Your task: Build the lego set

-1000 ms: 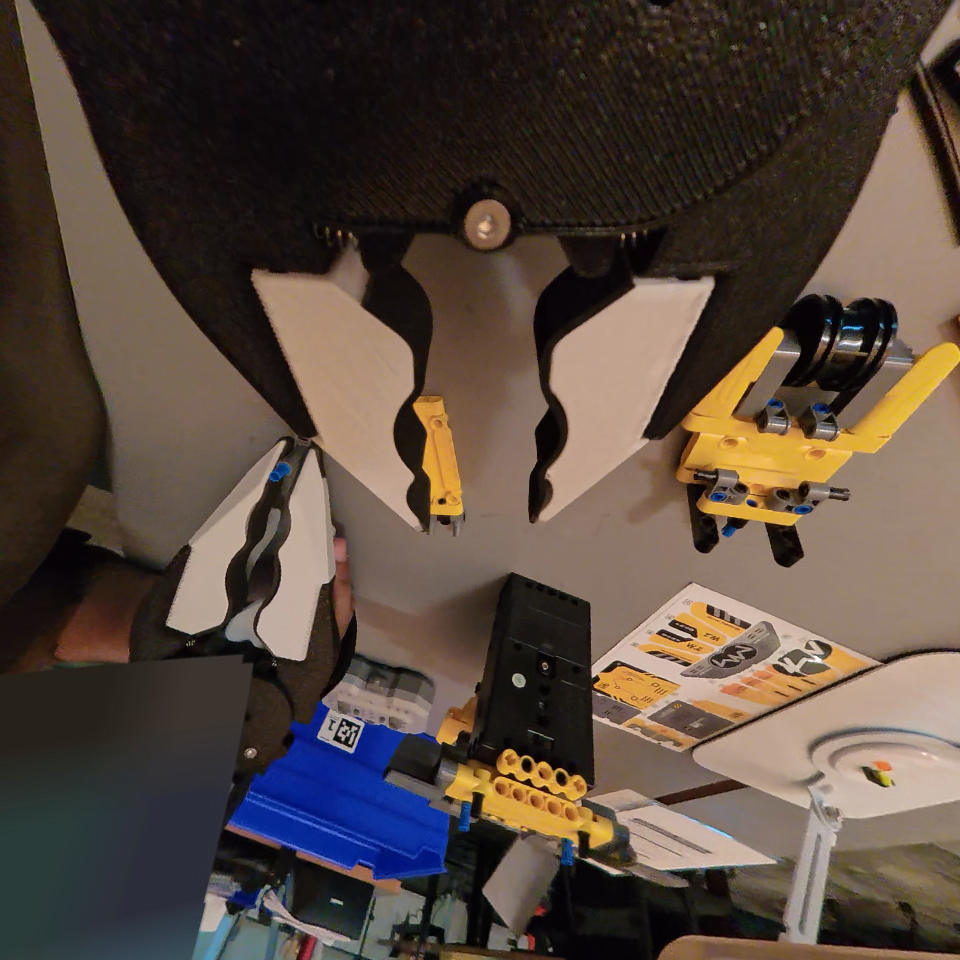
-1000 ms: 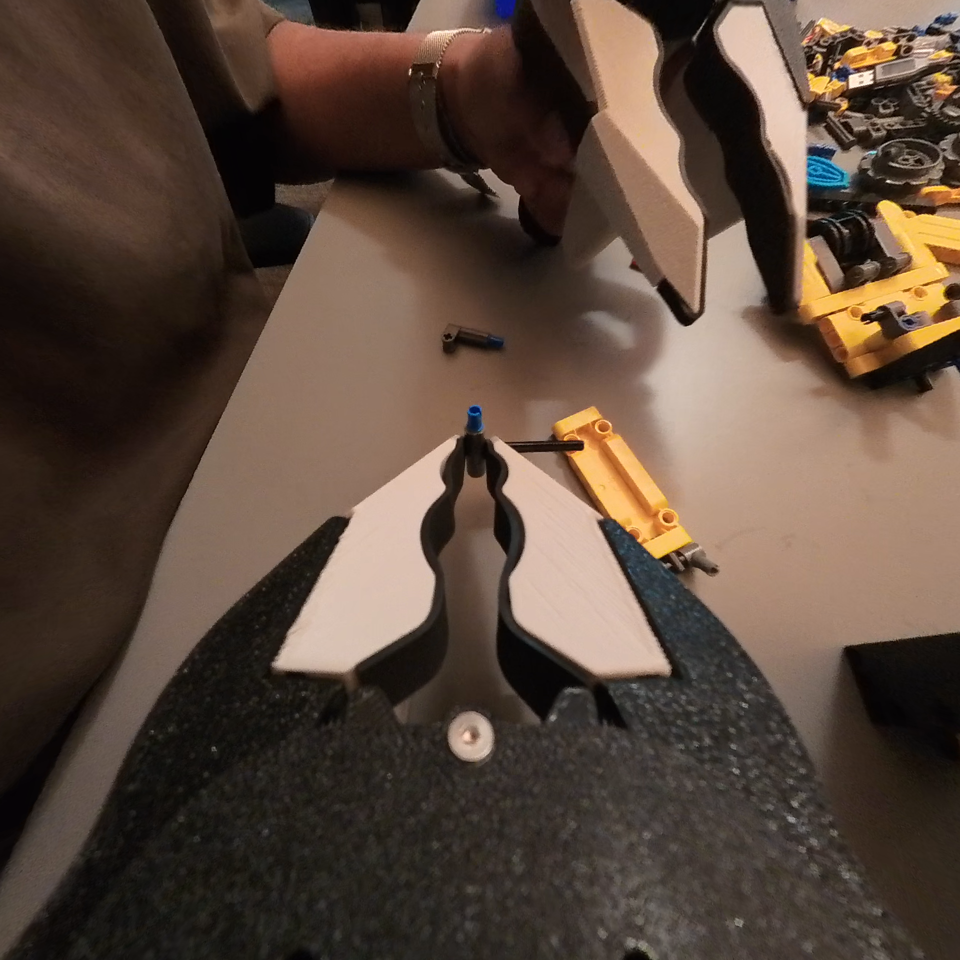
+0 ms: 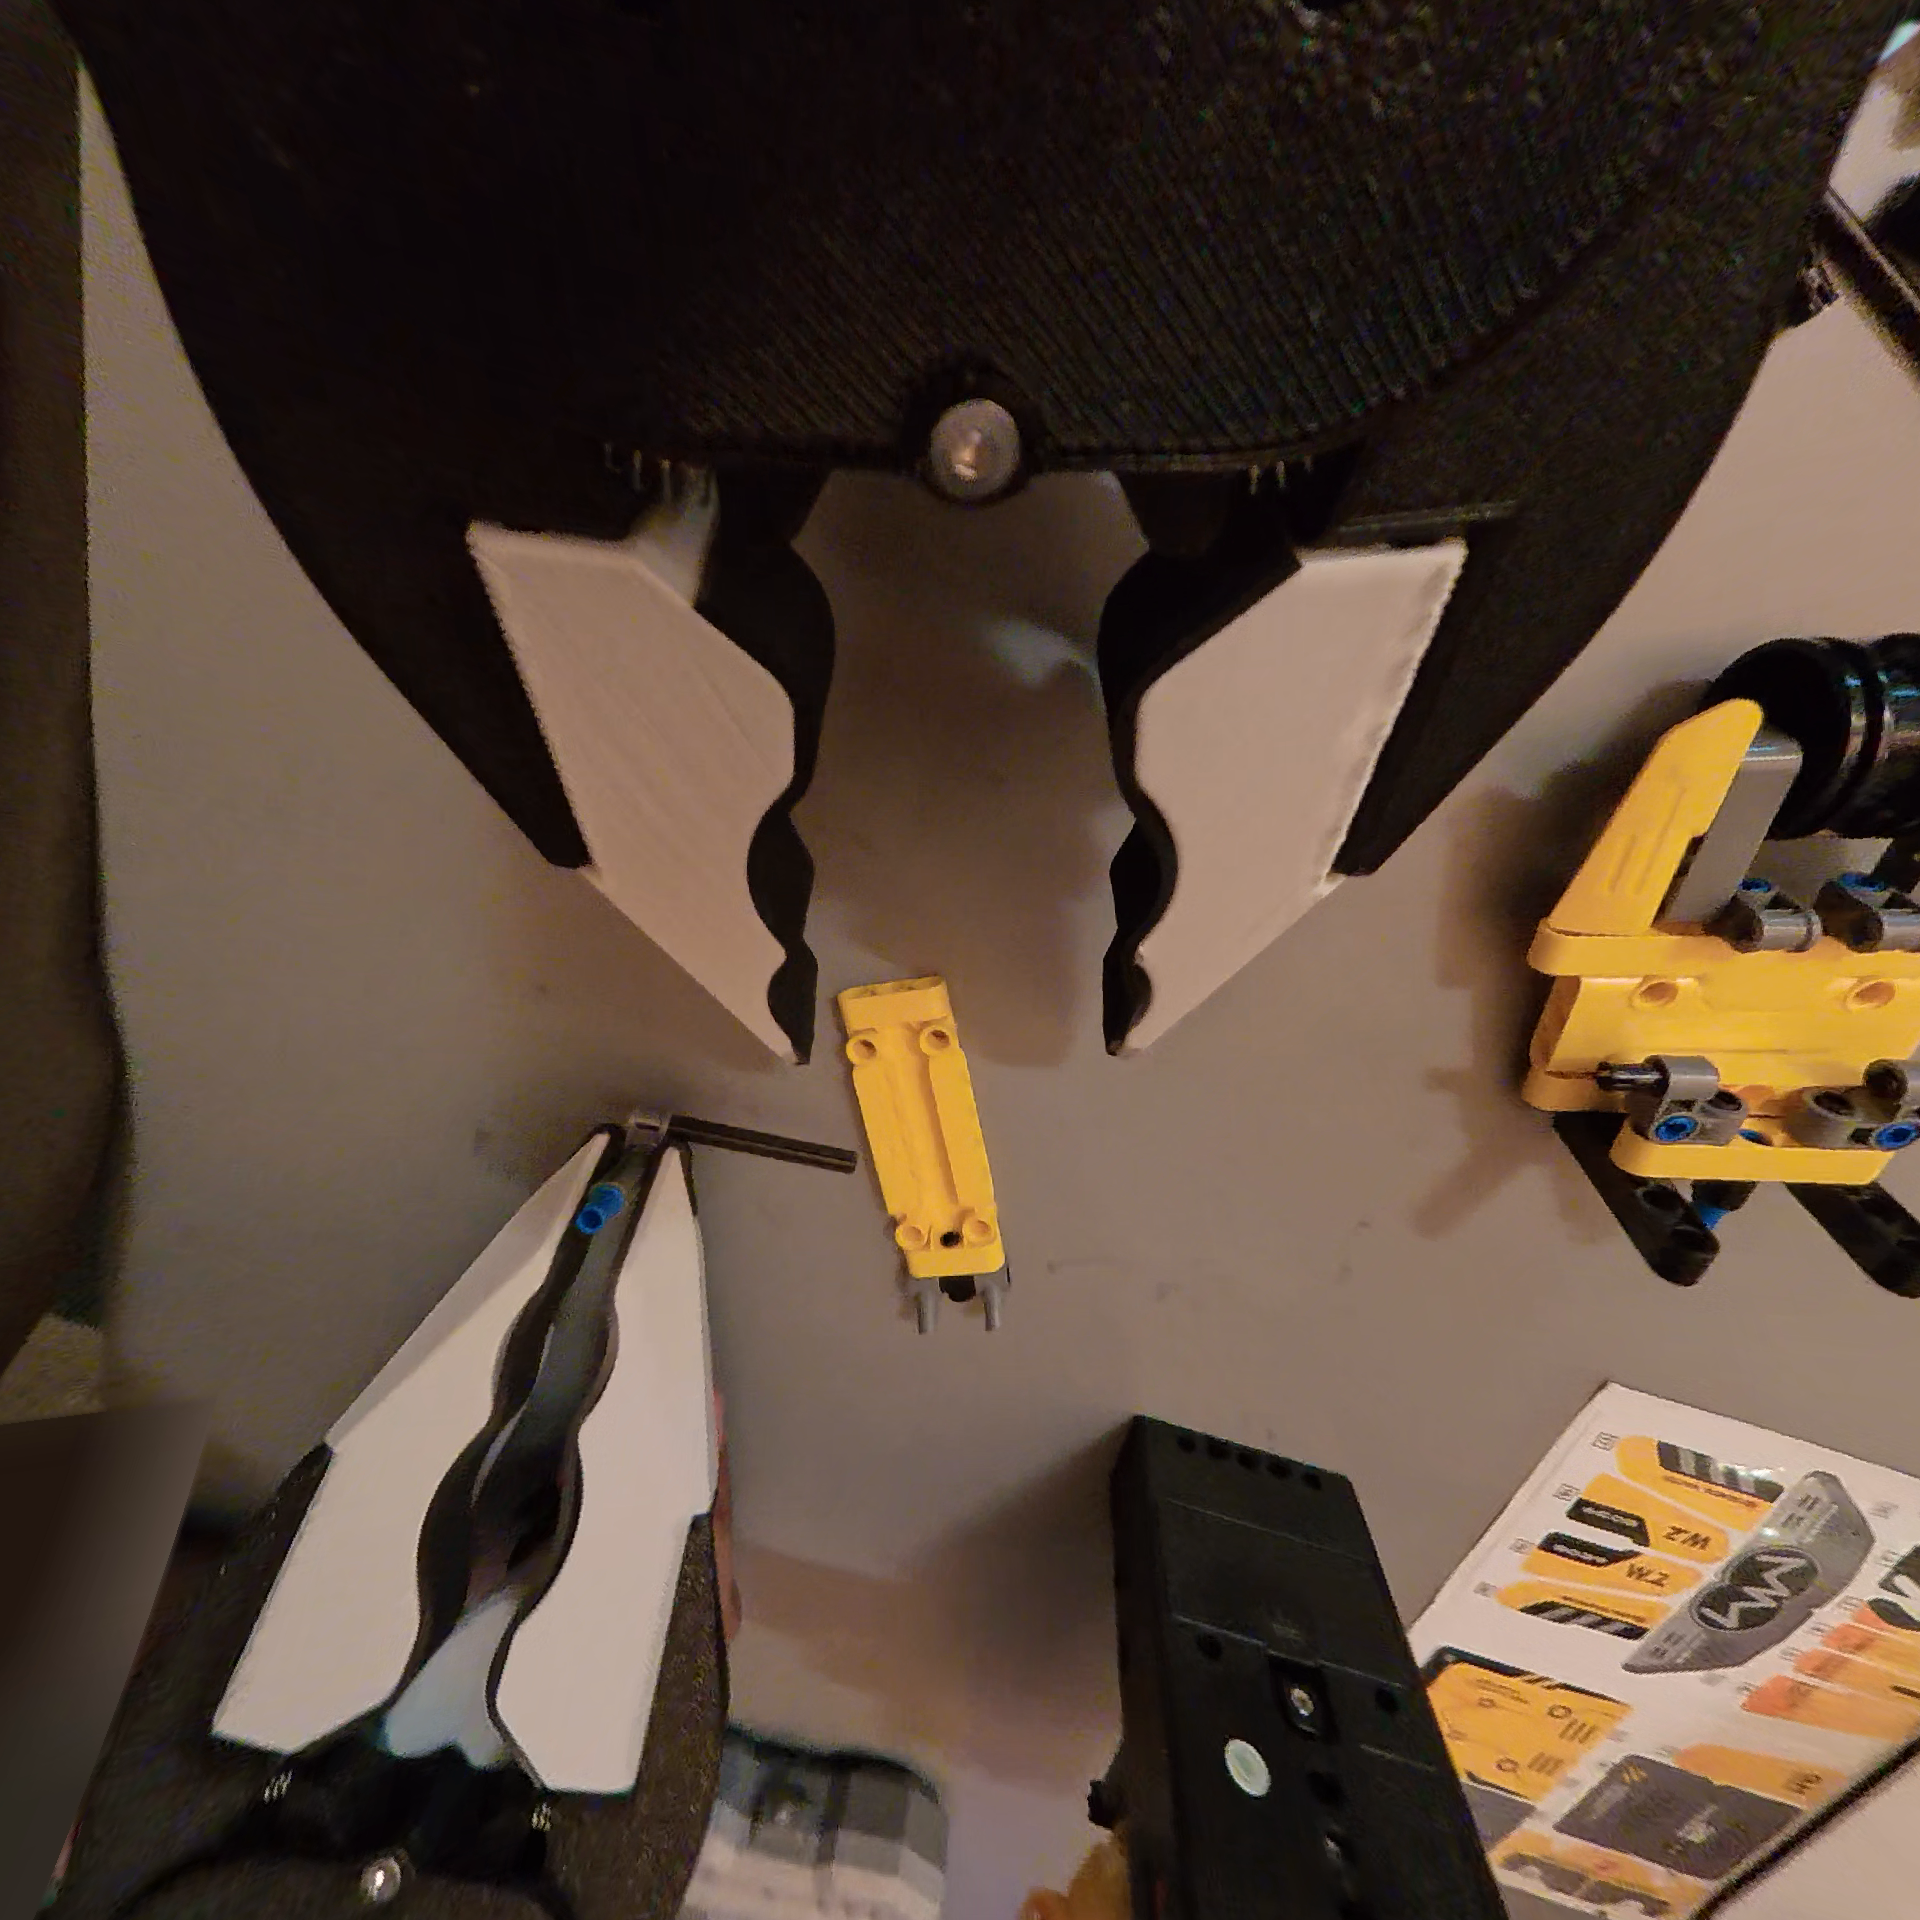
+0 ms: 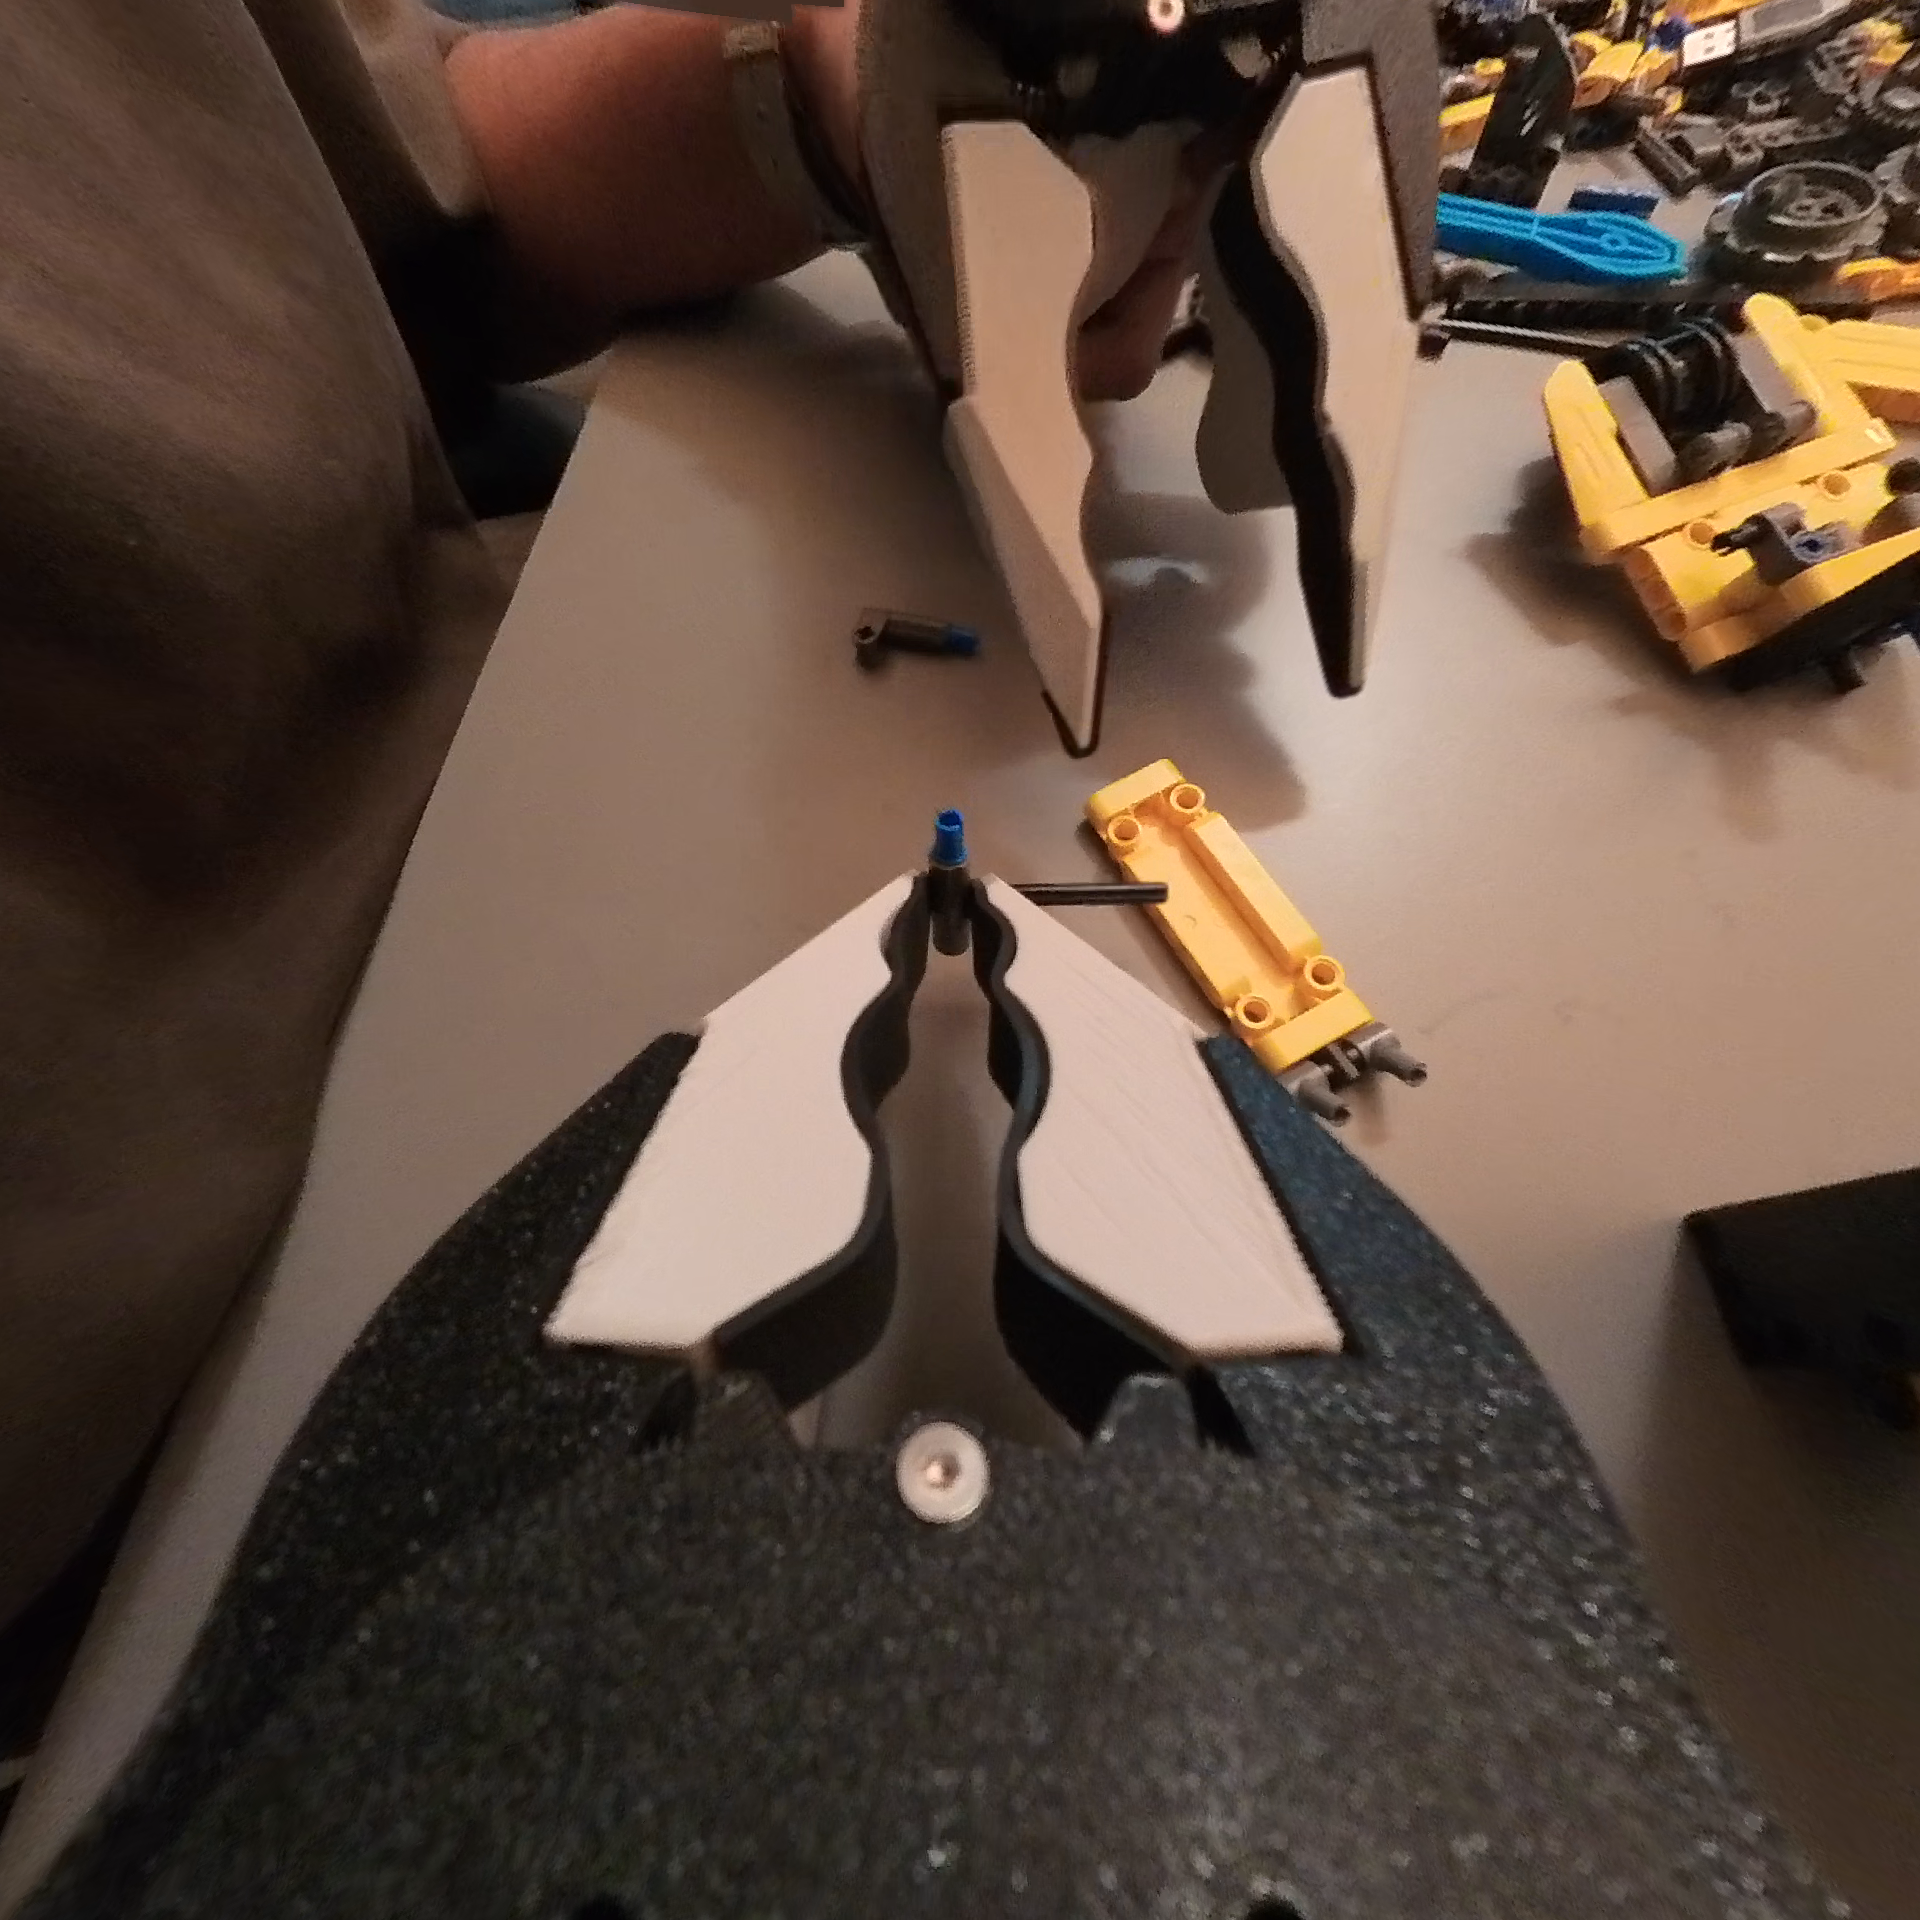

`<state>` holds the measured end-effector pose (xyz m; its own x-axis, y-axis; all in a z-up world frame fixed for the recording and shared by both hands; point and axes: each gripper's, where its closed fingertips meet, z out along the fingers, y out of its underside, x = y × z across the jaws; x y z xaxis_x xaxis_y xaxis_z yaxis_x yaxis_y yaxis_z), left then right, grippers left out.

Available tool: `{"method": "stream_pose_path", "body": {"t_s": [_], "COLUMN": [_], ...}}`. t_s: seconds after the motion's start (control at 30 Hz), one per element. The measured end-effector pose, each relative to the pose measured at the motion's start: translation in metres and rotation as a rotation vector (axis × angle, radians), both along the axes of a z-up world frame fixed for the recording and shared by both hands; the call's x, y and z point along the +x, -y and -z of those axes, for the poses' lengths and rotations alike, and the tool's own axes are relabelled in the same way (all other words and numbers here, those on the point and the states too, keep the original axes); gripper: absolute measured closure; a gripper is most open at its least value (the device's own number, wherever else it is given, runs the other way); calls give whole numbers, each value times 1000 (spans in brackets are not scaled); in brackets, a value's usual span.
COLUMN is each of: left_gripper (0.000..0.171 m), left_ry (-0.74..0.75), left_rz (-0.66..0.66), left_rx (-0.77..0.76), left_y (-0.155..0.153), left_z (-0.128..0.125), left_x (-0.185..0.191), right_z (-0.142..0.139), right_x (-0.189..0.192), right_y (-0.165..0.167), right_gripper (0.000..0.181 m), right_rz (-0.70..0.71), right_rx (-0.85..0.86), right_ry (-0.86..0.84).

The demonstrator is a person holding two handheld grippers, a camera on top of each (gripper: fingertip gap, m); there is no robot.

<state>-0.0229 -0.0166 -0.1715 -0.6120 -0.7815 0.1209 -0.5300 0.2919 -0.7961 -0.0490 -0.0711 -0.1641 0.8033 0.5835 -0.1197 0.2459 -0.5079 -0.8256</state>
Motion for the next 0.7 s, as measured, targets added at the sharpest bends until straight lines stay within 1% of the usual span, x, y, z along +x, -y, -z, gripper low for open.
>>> {"method": "stream_pose_path", "body": {"t_s": [0.13,0.33,0.5,0.7], "left_gripper": [119,120,120,120], "left_ry": [-1,-7,-12,-18], "left_rz": [22,36,32,27], "left_rx": [47,89,88,79], "left_y": [3,6,5,5], "left_z": [5,10,10,10], "left_x": [-2,-3,-3,-2], "right_z": [6,19,20,19], "right_x": [-3,-9,-5,0], "right_y": [1,6,12,16], "right_gripper": [174,174,173,165], "right_rz": [-23,-66,-41,-24], "right_rx": [-37,-90,-117,-114], "right_ry": [9,77,51,50]}}
